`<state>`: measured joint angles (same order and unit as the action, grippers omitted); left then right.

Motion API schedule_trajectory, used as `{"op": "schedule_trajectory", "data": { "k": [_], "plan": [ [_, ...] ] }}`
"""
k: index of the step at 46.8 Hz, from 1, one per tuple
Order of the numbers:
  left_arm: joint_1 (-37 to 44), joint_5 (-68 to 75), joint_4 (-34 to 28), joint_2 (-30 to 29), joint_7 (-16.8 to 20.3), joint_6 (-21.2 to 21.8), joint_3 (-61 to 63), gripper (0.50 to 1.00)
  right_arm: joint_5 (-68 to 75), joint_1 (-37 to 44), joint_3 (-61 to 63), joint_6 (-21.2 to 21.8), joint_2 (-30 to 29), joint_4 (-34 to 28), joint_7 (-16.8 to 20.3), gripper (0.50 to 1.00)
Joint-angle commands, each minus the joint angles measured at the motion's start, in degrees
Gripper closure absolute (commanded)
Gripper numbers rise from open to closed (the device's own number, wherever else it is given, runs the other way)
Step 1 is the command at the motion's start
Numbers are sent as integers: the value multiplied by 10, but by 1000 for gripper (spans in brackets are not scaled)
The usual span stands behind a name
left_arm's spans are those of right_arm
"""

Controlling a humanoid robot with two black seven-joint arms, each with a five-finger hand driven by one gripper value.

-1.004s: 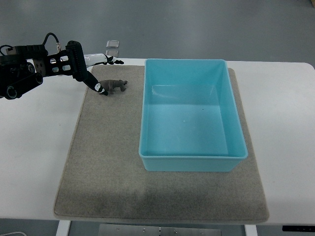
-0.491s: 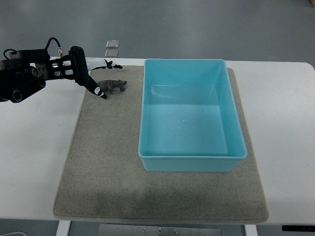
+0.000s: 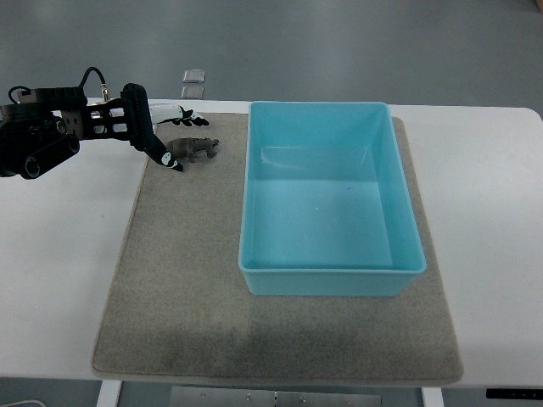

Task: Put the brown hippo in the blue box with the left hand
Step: 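Lower the left hand onto the hippo and close fingers around it, then lift the hippo with the left hand and carry it over the blue box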

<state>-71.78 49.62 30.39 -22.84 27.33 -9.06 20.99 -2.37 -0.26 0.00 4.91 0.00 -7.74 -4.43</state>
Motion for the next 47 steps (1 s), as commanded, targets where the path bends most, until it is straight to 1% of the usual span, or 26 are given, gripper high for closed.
{"op": "schedule_trajectory", "data": {
  "k": [1,2,3,5,8,9,11,13,14,16,17,24,25,26,47],
  "plan": [
    [-1,0,0,0,0,8,6,694,0,0,0,0,0,0,0,564],
    [0,0,0,0,-1,10,7,713,0,0,0,0,0,0,0,564],
    [-1,0,0,0,-2,11,9,722,0,0,0,0,0,0,0,564],
    [-1,1,1,0,-3,11,12,724,0,0,0,0,0,0,0,564],
    [-1,1,0,0,-3,11,17,761,0,0,0,0,0,0,0,564],
    [-1,1,0,1,-3,12,17,765,0,0,0,0,0,0,0,564],
    [-1,0,0,3,-3,15,17,795,0,0,0,0,0,0,0,564],
    [-1,0,0,4,-3,17,17,806,0,0,0,0,0,0,0,564],
    [-1,0,0,5,-3,18,17,827,0,0,0,0,0,0,0,564],
    [-2,1,0,5,-3,18,17,846,0,-1,0,0,0,0,0,564],
    [-2,1,0,6,-3,18,18,868,0,0,0,0,0,0,-1,564],
    [-2,1,0,6,-4,18,18,964,0,0,0,0,0,0,-1,564],
    [-2,1,0,6,-4,18,18,988,0,0,0,0,0,0,0,564],
    [-2,0,0,6,-4,18,18,1000,0,0,0,0,0,0,0,564],
    [-7,0,-10,7,-4,19,16,1000,0,0,0,0,0,0,0,564]
  ]
}}
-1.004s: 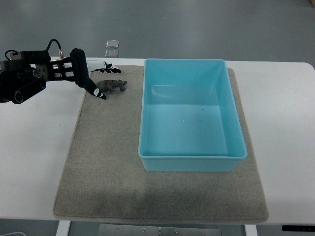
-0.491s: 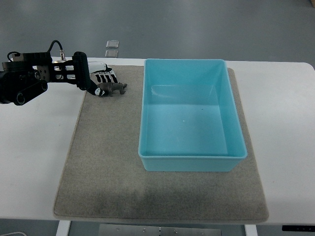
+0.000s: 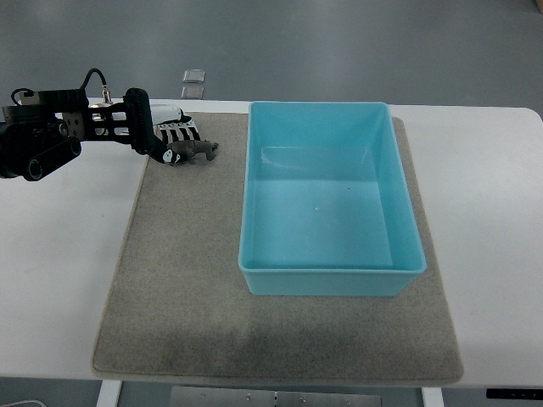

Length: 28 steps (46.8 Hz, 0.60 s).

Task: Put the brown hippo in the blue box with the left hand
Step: 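Lift the hippo with the left hand and carry it over the blue box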

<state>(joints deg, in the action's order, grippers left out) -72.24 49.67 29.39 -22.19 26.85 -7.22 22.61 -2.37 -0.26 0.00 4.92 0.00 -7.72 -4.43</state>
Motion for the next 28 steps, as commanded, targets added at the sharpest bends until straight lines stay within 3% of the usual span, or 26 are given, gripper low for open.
{"op": "schedule_trajectory", "data": {
  "k": [1,28],
  "plan": [
    [-4,-1,-1,0,0,3,-2,1000,0,0,0,0,0,0,-1,564],
    [-47,-2,8,21,1,48,-68,1000,0,0,0,0,0,0,-1,564]
  ]
}}
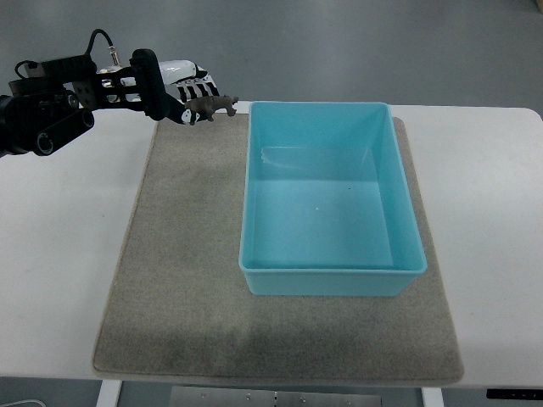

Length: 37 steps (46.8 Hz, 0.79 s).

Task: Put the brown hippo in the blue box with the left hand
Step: 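Lift the hippo with the left hand and carry it over the blue box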

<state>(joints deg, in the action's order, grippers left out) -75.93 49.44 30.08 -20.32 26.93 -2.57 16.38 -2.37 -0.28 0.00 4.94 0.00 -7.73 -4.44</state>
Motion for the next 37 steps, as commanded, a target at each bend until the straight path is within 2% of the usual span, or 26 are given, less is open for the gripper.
{"op": "schedule_trajectory", "data": {
  "k": [1,37],
  "plan": [
    [-13,0,1,2,1,1,-7,1000,0,0,0,0,0,0,0,564],
    [-37,1,66,92,1,2,-47,1000,0,0,0,0,0,0,0,564]
  ]
}}
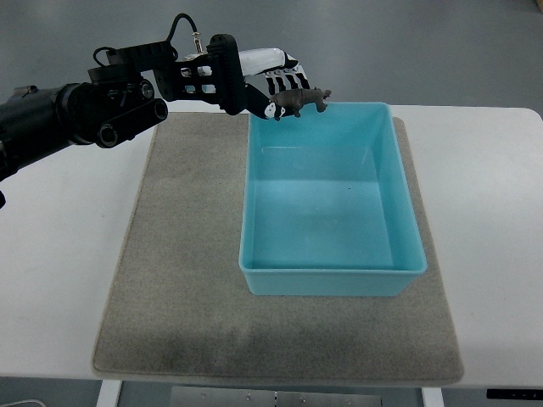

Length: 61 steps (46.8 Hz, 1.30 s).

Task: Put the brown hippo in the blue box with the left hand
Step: 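Lift the hippo with the left hand and carry it over the blue box, then open the left hand fingers to drop the hippo into the box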

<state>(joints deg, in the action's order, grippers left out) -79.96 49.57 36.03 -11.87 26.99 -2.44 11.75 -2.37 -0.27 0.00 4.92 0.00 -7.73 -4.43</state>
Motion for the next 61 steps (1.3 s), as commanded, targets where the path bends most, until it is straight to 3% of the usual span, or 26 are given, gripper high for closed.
{"op": "schedule_trajectory", "data": {
  "k": [1,29,32,36,40,44,61],
  "plan": [
    [4,0,8,10,0,1,-1,1000,0,0,0,0,0,0,-1,564],
    [39,2,39,31,-1,0,3,986,0,0,0,0,0,0,0,564],
    [42,2,40,31,-1,0,3,924,0,0,0,0,0,0,-1,564],
    [44,1,40,31,-1,0,2,750,0,0,0,0,0,0,-1,564],
    [45,1,40,32,-1,0,0,628,0,0,0,0,0,0,-1,564],
    [45,0,41,31,-1,0,-1,538,0,0,0,0,0,0,-1,564],
    [46,-11,37,27,-1,1,-4,508,0,0,0,0,0,0,0,564]
  ]
}}
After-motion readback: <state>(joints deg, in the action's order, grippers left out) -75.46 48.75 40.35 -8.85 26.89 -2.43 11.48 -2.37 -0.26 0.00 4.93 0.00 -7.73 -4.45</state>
